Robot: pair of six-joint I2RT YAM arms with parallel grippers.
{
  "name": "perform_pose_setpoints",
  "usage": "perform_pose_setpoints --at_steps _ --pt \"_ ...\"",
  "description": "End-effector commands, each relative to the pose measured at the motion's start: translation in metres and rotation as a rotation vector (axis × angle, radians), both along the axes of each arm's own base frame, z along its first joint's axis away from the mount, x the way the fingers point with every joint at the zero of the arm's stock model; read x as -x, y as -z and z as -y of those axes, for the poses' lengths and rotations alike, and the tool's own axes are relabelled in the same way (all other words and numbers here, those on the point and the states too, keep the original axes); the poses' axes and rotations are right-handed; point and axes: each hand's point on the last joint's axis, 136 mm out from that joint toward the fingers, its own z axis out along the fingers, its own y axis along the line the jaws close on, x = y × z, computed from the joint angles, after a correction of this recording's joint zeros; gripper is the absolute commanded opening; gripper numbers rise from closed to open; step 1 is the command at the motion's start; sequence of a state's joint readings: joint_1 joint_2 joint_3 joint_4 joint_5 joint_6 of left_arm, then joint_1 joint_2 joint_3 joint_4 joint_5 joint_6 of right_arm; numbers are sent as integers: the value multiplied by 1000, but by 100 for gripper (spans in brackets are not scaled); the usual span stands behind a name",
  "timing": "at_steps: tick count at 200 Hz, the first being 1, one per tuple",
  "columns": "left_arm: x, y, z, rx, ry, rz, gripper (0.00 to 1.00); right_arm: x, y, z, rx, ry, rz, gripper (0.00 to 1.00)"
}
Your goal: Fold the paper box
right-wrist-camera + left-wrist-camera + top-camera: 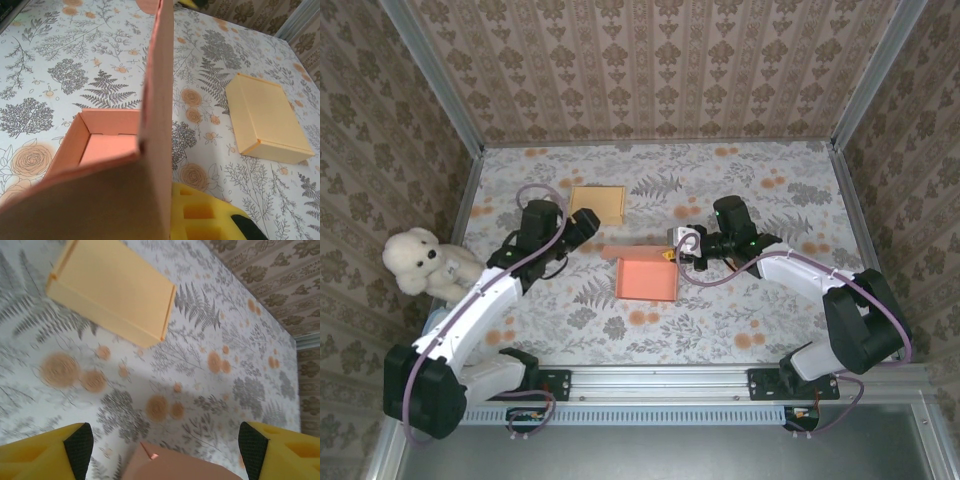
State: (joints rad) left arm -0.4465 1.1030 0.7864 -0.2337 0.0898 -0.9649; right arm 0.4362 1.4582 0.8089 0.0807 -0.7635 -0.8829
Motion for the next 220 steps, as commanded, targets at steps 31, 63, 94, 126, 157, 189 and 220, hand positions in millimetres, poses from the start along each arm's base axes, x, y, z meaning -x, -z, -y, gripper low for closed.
perform_pose_setpoints --at_steps 31,63,94,126,157,189,220 --pt "18 22 49 120 13 -142 80 0 6 -1 -10 -3 -18 9" --pt "25 24 63 114 18 -132 78 0 9 0 -4 3 -24 9" --pt "30 28 72 89 21 -125 76 -1 19 2 36 12 -28 10" --pt "31 41 87 115 33 -155 71 -2 29 6 85 29 -46 10" --pt "32 42 103 114 64 -156 67 -1 36 9 112 41 -63 11" --pt "41 48 112 94 79 -149 62 1 42 10 127 45 -72 12" --pt "51 62 105 5 69 -137 60 2 44 14 159 65 -78 24"
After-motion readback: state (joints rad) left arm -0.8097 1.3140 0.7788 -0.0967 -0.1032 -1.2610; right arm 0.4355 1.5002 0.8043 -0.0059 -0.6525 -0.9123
